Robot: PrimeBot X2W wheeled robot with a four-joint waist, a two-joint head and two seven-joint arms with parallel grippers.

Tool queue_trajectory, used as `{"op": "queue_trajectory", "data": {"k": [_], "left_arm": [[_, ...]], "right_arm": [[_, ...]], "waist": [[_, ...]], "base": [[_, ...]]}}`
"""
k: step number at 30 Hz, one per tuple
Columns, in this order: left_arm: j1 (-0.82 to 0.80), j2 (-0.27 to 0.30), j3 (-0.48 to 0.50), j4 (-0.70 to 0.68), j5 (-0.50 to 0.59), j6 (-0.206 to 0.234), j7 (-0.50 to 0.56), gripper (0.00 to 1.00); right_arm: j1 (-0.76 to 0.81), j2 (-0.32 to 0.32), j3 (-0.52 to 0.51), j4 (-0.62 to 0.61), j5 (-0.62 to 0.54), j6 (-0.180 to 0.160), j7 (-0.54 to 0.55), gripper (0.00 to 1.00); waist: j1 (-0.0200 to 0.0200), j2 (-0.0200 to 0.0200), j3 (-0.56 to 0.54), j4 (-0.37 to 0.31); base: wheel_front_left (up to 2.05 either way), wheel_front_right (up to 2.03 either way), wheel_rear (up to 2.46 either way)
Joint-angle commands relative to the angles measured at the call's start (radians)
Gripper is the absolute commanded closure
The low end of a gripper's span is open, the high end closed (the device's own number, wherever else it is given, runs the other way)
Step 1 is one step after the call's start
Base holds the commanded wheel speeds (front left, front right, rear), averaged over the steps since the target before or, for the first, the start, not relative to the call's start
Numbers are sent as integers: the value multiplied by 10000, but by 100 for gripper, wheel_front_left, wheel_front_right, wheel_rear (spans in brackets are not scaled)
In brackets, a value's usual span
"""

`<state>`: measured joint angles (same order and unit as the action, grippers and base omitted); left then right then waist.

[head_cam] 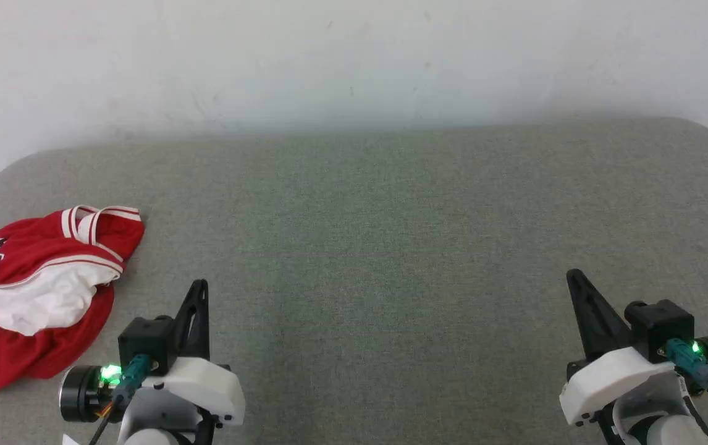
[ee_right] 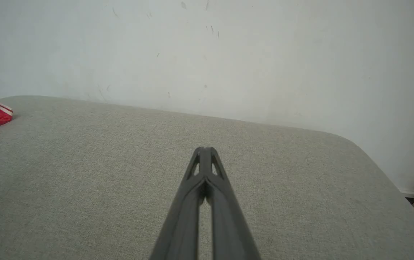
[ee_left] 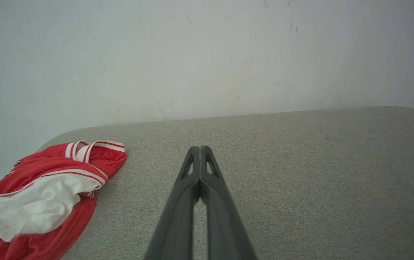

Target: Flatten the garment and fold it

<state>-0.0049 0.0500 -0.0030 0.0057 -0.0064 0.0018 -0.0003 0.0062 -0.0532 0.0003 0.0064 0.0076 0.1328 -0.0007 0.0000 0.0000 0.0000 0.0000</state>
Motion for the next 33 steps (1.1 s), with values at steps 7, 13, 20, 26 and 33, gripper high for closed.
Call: {"op": "queue_trajectory", "data": {"k": [7, 13, 20, 26, 33], "left_arm": [[49, 3, 30, -57, 64, -18, 3, 100], [49, 3, 30, -57, 64, -18, 3, 100], [0, 0, 0, 0, 0, 0, 0, 0], [-21, 0, -59, 53, -29, 27, -44, 0], [-112, 1, -191, 213, -113, 120, -192, 0]], "right_arm": [[-62, 30, -3, -64, -76, -21, 7, 100], [-62, 30, -3, -64, -76, -21, 7, 100], [0, 0, 0, 0, 0, 0, 0, 0], [-6, -5, -13, 23, 11, 0, -33, 0], [-13, -3, -46, 51, 11, -2, -155, 0]], "waist": [[0, 0, 0, 0], [0, 0, 0, 0], [0, 0, 0, 0], [0, 0, 2, 3], [0, 0, -1, 117]], "base": [[0, 0, 0], [0, 0, 0], [0, 0, 0], [0, 0, 0], [0, 0, 0]]}}
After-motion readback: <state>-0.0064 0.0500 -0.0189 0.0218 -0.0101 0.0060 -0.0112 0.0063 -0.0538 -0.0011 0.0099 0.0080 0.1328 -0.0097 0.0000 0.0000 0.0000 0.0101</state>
